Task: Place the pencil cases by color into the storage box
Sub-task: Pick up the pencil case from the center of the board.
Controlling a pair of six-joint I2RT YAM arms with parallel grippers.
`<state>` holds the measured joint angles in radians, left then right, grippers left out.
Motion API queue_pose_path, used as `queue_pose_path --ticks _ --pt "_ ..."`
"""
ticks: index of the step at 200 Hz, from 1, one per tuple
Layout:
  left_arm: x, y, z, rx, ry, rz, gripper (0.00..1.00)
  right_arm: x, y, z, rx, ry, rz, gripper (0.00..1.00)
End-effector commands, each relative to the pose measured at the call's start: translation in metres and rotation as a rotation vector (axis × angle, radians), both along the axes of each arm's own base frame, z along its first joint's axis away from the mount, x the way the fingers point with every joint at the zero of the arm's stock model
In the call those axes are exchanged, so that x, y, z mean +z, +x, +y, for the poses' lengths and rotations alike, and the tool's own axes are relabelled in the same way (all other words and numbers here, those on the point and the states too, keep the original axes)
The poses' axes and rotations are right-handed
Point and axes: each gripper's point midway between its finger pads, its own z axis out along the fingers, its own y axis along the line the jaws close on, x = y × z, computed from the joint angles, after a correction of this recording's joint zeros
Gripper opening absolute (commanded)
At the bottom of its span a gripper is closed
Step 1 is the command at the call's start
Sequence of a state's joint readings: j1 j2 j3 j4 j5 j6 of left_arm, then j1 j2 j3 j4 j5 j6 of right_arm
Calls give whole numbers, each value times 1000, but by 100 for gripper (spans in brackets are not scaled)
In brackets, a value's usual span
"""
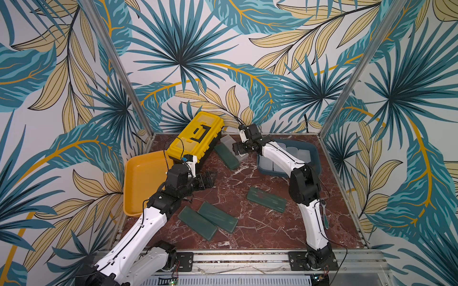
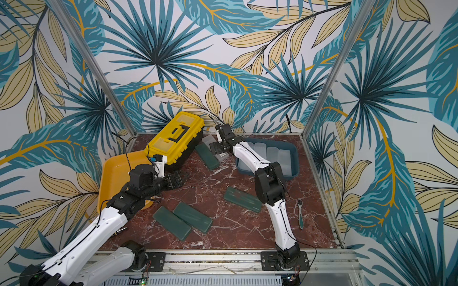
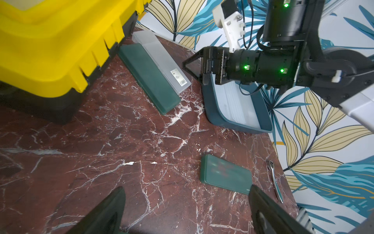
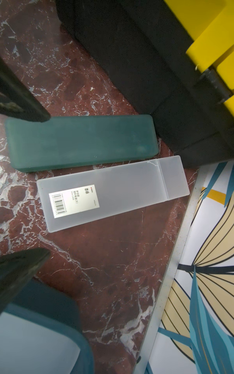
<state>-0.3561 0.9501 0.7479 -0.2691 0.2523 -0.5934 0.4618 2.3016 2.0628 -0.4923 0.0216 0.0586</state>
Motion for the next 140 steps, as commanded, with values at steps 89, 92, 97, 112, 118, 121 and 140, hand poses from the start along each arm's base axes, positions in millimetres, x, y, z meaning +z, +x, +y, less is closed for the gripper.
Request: queue_pose_path --ticks 89,92,97,112,118,121,140 --pt "0 3 -10 -74 -10 -36 95 -31 23 9 17 -65 -11 97" --pt "0 3 -10 -75 -9 -38 95 -32 24 10 18 -66 -12 96" --pt "0 4 -11 -76 -10 -39 95 -33 25 10 19 -69 -13 97" --pt "0 5 -11 -76 -10 -40 95 -38 28 10 23 -74 -20 97" --pt "0 5 -11 -76 -10 -41 96 -40 29 10 24 -77 -22 97" --pt "0 5 -11 -77 -11 -42 95 -40 29 10 24 -76 -25 97" --pt "0 7 -12 -79 -12 -40 95 -45 33 9 21 -69 -18 96"
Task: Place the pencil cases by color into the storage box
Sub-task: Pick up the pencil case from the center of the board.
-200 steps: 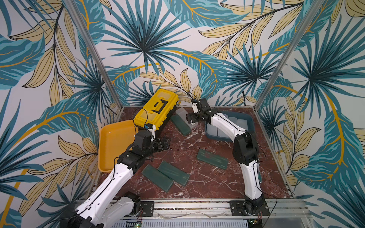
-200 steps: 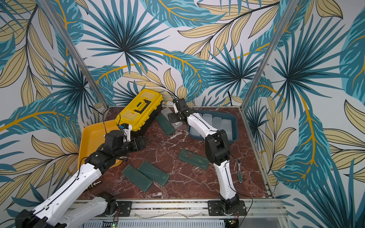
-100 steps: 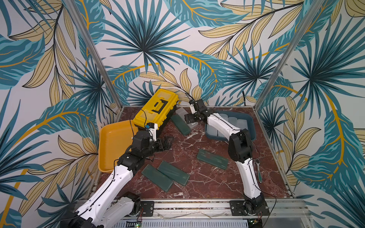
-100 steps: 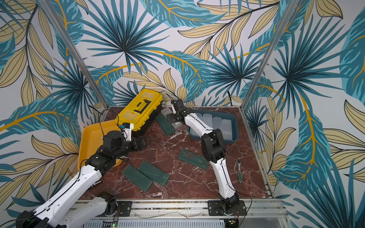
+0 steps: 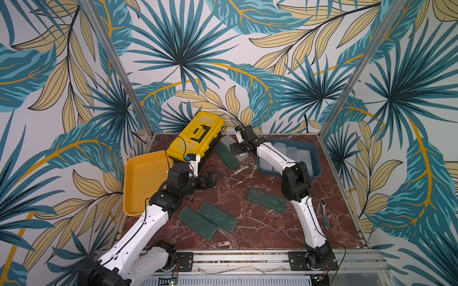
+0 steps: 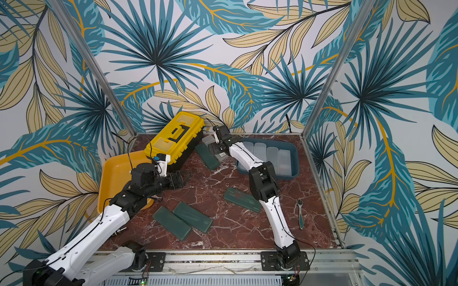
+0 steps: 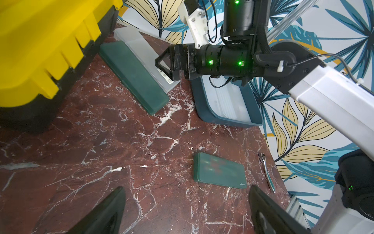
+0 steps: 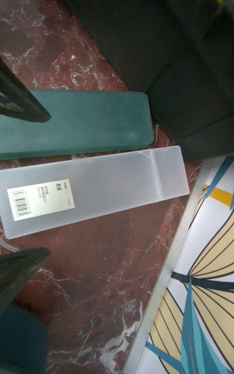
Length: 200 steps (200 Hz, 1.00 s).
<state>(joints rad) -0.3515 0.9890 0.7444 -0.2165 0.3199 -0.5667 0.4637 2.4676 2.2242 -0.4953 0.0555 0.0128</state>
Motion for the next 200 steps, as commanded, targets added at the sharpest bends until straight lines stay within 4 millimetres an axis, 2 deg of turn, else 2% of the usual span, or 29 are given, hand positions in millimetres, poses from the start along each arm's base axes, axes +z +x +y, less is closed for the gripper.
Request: queue_pose_path --ticks 1,70,200 --pt "0 3 -1 -12 1 -24 95 -11 6 1 9 -13 0 96" --pt "0 7 -3 -15 -4 -21 95 -35 12 -9 2 -25 40 96" --pt "7 8 -6 -22 -23 -22 95 -43 11 -8 33 -15 103 95"
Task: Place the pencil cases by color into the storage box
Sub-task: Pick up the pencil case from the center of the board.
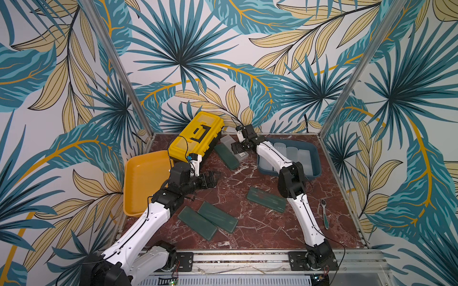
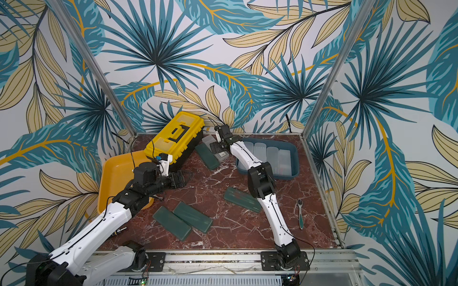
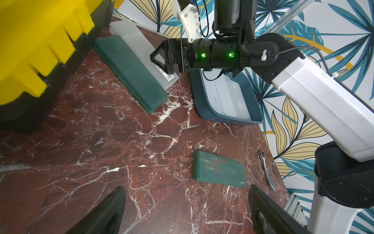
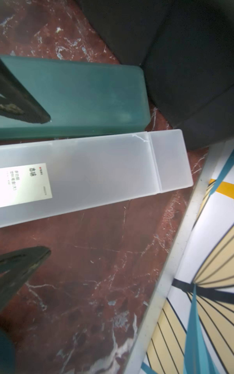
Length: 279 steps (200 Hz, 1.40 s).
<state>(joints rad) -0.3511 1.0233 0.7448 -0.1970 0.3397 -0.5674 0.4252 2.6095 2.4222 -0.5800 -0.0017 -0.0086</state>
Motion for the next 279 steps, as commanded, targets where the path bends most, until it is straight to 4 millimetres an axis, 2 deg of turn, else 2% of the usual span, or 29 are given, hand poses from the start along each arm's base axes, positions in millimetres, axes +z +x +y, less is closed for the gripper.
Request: queue_pose_path --ticks 1,217,235,279 --pt "13 4 -1 -5 -19 -39 95 -22 -10 -1 19 -28 66 95" --pt "8 5 -3 -9 -26 -21 95 -41 -28 -5 20 -24 180 94" --pt "8 4 -2 -8 -26 -21 95 -49 -31 -6 13 -30 204 93" --pt "8 5 -2 -5 -26 -24 95 -48 -28 -10 -10 -41 194 90"
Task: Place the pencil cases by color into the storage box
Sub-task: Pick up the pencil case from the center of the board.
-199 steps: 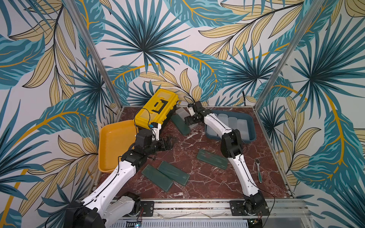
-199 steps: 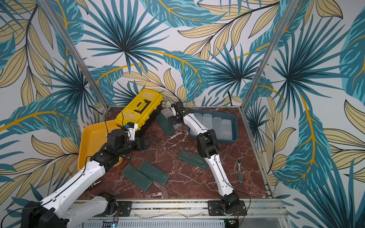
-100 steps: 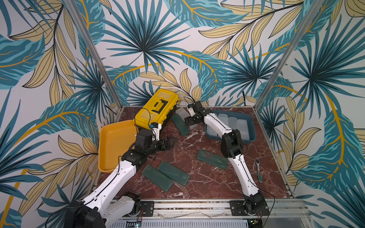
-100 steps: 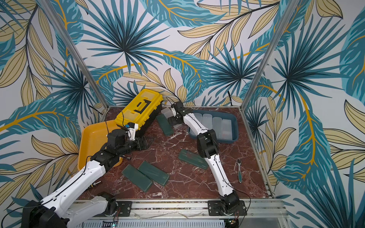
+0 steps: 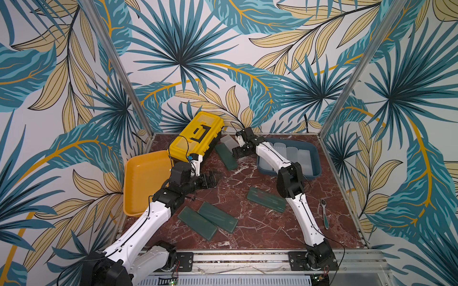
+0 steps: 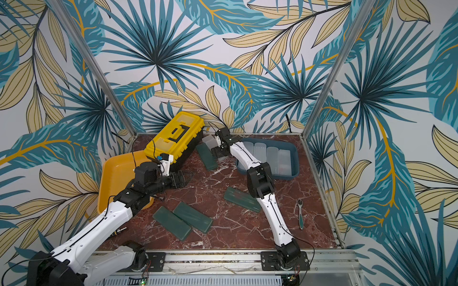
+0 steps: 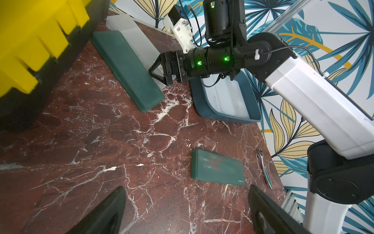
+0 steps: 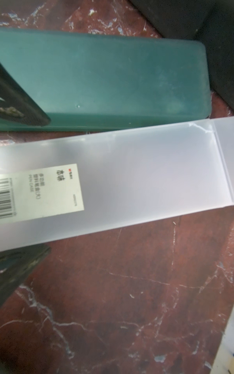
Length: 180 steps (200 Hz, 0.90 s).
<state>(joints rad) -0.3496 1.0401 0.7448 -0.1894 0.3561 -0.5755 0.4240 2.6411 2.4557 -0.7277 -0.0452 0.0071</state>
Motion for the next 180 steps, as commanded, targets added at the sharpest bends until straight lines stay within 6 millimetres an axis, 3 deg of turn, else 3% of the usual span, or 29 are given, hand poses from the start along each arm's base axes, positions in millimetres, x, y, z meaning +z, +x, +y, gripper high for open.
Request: queue_pose_path --ticks 1,95,149,180 --pt "12 4 1 4 -17 -39 95 -20 -3 -6 -22 -23 42 90" --pt "13 3 1 5 -22 -44 95 -18 -5 -5 -14 -16 39 78" --pt "13 0 2 10 -22 -48 95 22 -14 -12 -88 29 -2 76" --pt "12 -2 4 16 -23 -49 95 26 -30 -20 -150 51 34 75"
